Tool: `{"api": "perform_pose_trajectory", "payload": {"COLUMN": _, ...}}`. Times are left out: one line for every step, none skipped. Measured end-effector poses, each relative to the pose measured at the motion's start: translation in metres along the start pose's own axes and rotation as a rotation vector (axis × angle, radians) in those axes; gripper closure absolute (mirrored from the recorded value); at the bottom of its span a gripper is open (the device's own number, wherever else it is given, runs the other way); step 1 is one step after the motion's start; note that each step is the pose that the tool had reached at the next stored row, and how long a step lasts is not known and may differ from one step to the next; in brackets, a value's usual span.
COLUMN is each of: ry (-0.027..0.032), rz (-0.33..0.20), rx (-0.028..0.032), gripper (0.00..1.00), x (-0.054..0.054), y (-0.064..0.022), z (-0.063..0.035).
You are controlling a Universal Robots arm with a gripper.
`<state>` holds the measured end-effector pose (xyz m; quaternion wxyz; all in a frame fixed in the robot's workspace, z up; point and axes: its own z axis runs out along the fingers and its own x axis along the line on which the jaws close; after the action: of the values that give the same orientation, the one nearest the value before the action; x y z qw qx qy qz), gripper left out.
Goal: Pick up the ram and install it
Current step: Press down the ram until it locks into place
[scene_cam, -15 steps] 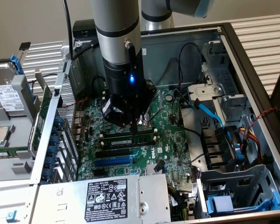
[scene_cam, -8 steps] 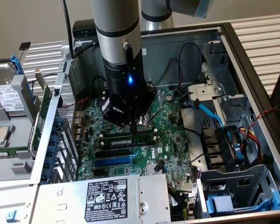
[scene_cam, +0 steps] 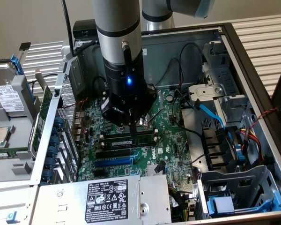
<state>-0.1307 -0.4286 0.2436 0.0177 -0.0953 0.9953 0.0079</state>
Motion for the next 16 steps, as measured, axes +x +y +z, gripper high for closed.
{"api": "perform_pose_trajectory", "payload": {"ry": 0.0013, "rz": 0.01, "rx": 0.0001, "gripper": 0.89, "x": 0.0, "y": 0.0, "z": 0.0}}
{"api": "perform_pose_trajectory", "payload": {"ry": 0.0026, "rz": 0.02, "rx": 0.0002, "gripper": 0.89, "x": 0.0, "y": 0.0, "z": 0.0}}
{"api": "perform_pose_trajectory", "payload": {"ry": 0.0039, "rz": 0.03, "rx": 0.0003, "gripper": 0.89, "x": 0.0, "y": 0.0, "z": 0.0}}
{"api": "perform_pose_trajectory", "payload": {"ry": 0.0047, "rz": 0.04, "rx": 0.0005, "gripper": 0.89, "x": 0.0, "y": 0.0, "z": 0.0}}
{"api": "perform_pose_trajectory", "payload": {"ry": 0.0053, "rz": 0.051, "rx": 0.0008, "gripper": 0.89, "x": 0.0, "y": 0.0, "z": 0.0}}
{"api": "perform_pose_trajectory", "payload": {"ry": 0.0057, "rz": 0.063, "rx": 0.0012, "gripper": 0.89, "x": 0.0, "y": 0.0, "z": 0.0}}
{"api": "perform_pose_trajectory", "payload": {"ry": 0.0061, "rz": 0.074, "rx": 0.0018, "gripper": 0.89, "x": 0.0, "y": 0.0, "z": 0.0}}
{"api": "perform_pose_trajectory", "payload": {"ry": 0.0062, "rz": 0.085, "rx": 0.0027, "gripper": 0.89, "x": -0.0001, "y": 0.0, "z": 0.0}}
{"api": "perform_pose_trajectory", "payload": {"ry": 0.0063, "rz": 0.096, "rx": 0.0039, "gripper": 0.89, "x": -0.0001, "y": 0.0, "z": 0.0}}
{"api": "perform_pose_trajectory", "payload": {"ry": 0.0065, "rz": 0.107, "rx": 0.0053, "gripper": 0.89, "x": -0.0001, "y": 0.0, "z": 0.0}}
{"api": "perform_pose_trajectory", "payload": {"ry": 0.0065, "rz": 0.118, "rx": 0.0066, "gripper": 0.89, "x": 0.0, "y": 0.0, "z": 0.0}}
{"api": "perform_pose_trajectory", "payload": {"ry": 0.0066, "rz": 0.129, "rx": 0.0078, "gripper": 0.89, "x": 0.0, "y": 0.0, "z": 0.0}}
{"api": "perform_pose_trajectory", "payload": {"ry": 0.0066, "rz": 0.14, "rx": 0.0089, "gripper": 0.89, "x": 0.0, "y": 0.0, "z": 0.0}}
{"api": "perform_pose_trajectory", "payload": {"ry": 0.0066, "rz": 0.151, "rx": 0.01, "gripper": 0.89, "x": 0.0, "y": 0.0, "z": 0.0}}
{"api": "perform_pose_trajectory", "payload": {"ry": 0.0065, "rz": 0.163, "rx": 0.0112, "gripper": 0.89, "x": 0.0, "y": 0.0, "z": 0.0}}
{"api": "perform_pose_trajectory", "payload": {"ry": 0.0066, "rz": 0.174, "rx": 0.0125, "gripper": 0.89, "x": 0.0, "y": 0.0, "z": 0.0}}
